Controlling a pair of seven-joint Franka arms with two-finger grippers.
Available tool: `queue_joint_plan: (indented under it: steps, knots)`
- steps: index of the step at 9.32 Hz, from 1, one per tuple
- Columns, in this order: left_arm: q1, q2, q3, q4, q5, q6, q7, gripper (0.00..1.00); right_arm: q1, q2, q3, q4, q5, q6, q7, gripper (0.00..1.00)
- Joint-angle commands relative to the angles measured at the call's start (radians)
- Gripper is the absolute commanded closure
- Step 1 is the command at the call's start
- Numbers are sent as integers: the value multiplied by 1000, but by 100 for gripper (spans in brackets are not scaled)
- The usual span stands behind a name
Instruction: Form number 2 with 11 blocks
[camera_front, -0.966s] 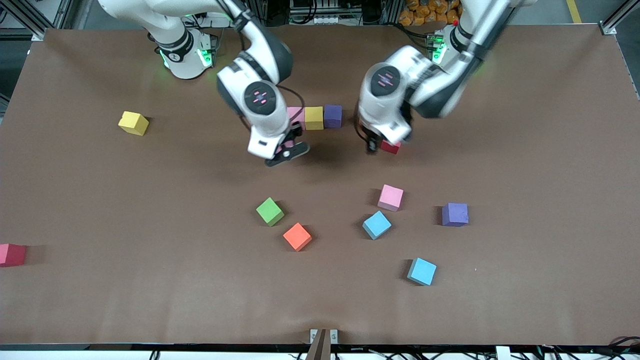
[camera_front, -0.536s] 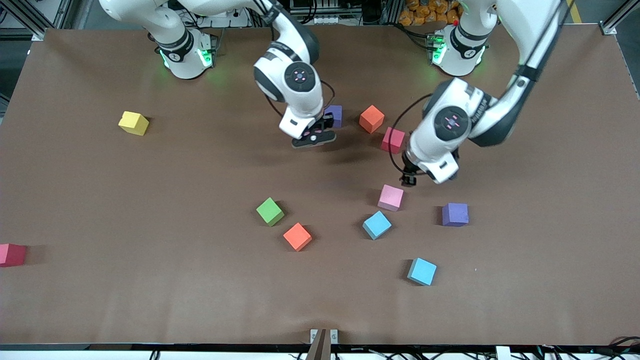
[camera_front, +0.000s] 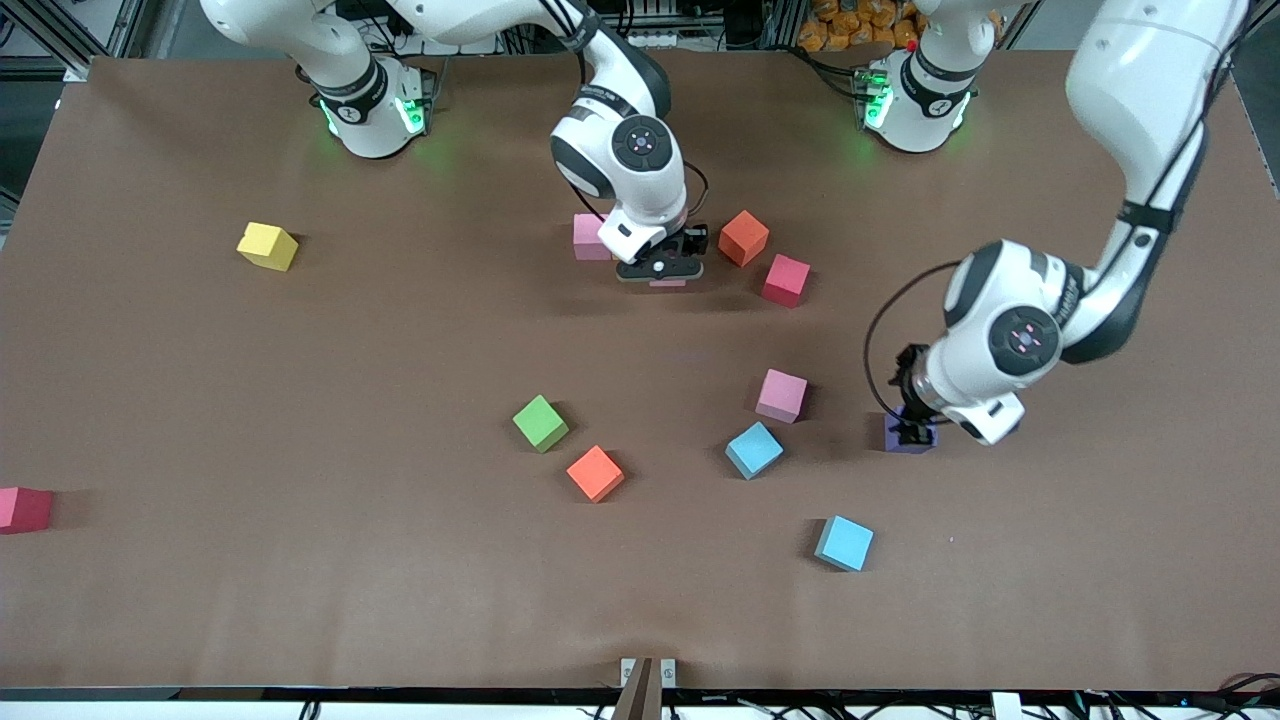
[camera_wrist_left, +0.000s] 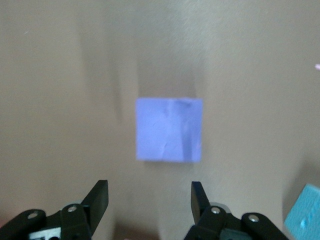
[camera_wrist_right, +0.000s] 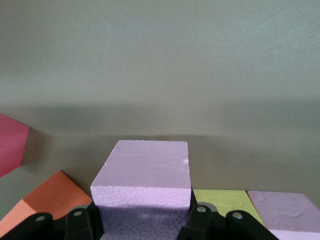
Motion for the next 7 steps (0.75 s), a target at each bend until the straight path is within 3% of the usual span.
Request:
queue_joint_plan:
  steps: [1, 7]
  knots:
    - [-13, 81, 19, 105, 32, -4, -5, 25, 7, 38, 1, 19, -4, 32, 20, 100]
    - [-4, 108, 31, 85, 70, -4, -4, 25, 2, 49, 1, -27, -6, 73, 10, 100]
